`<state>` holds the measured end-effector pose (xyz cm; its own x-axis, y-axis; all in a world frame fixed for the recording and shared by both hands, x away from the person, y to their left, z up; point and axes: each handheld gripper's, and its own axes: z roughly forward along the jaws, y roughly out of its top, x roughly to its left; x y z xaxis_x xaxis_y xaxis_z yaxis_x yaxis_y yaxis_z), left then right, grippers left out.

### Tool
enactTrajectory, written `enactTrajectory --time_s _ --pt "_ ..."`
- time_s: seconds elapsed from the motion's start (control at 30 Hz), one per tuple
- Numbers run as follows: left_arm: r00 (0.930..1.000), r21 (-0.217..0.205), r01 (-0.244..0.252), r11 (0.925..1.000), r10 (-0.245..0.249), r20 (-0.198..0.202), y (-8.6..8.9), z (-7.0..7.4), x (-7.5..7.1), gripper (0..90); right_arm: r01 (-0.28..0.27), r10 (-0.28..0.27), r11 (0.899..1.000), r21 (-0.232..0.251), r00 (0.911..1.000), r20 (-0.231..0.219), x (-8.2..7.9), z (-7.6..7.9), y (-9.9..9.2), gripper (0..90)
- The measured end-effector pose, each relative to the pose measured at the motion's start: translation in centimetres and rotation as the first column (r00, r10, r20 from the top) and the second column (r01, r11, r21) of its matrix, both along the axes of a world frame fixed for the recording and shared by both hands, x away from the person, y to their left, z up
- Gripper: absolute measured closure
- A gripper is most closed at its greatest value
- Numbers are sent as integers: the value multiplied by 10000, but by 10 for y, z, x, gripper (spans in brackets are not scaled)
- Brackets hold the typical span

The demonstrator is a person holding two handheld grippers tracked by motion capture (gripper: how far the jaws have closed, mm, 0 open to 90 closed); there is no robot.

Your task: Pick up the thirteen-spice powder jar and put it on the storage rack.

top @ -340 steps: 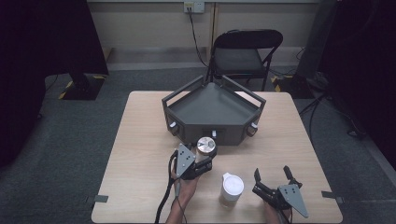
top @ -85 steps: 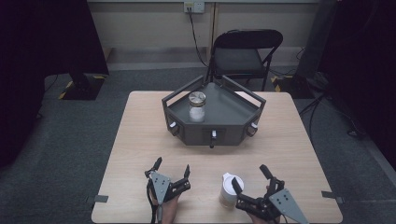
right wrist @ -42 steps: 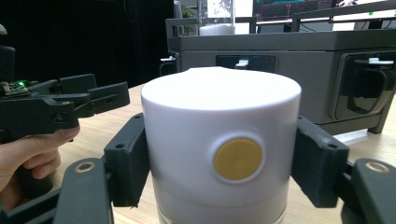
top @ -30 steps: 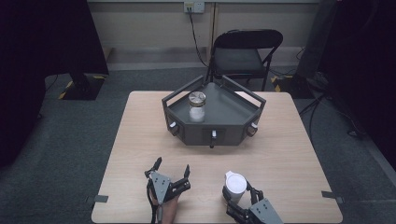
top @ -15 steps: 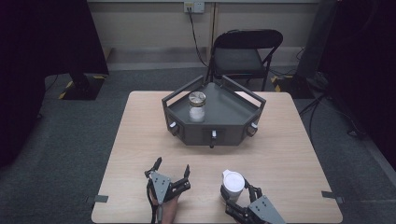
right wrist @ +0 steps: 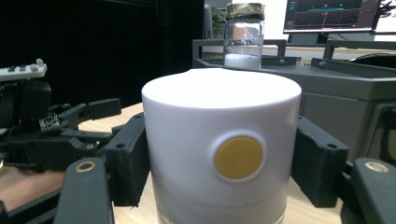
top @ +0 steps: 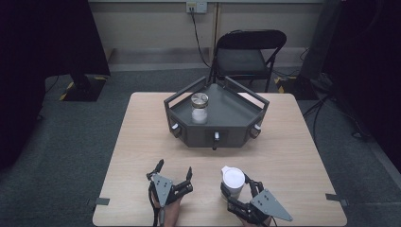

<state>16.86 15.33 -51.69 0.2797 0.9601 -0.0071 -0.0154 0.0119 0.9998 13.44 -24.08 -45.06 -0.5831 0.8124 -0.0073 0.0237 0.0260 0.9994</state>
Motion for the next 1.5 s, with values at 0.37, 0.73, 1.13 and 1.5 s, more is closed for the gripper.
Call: enactTrajectory --time_s 0.37,0.73,1.13,1.5 --pt "10000 1 4 10000 -4 4 0 0 0 2 -470 468 9981 409 9989 49 33 21 -12 298" --pt "10000 11 24 10000 -24 -8 0 0 0 2 -707 703 9974 138 9970 316 73 59 -17 298" --pt "10000 6 17 10000 -17 -9 0 0 0 2 -256 236 9991 349 9981 565 122 99 -12 298" --pt "10000 -8 14 10000 -14 3 0 0 0 3 798 -817 9956 485 9959 386 159 119 12 298"
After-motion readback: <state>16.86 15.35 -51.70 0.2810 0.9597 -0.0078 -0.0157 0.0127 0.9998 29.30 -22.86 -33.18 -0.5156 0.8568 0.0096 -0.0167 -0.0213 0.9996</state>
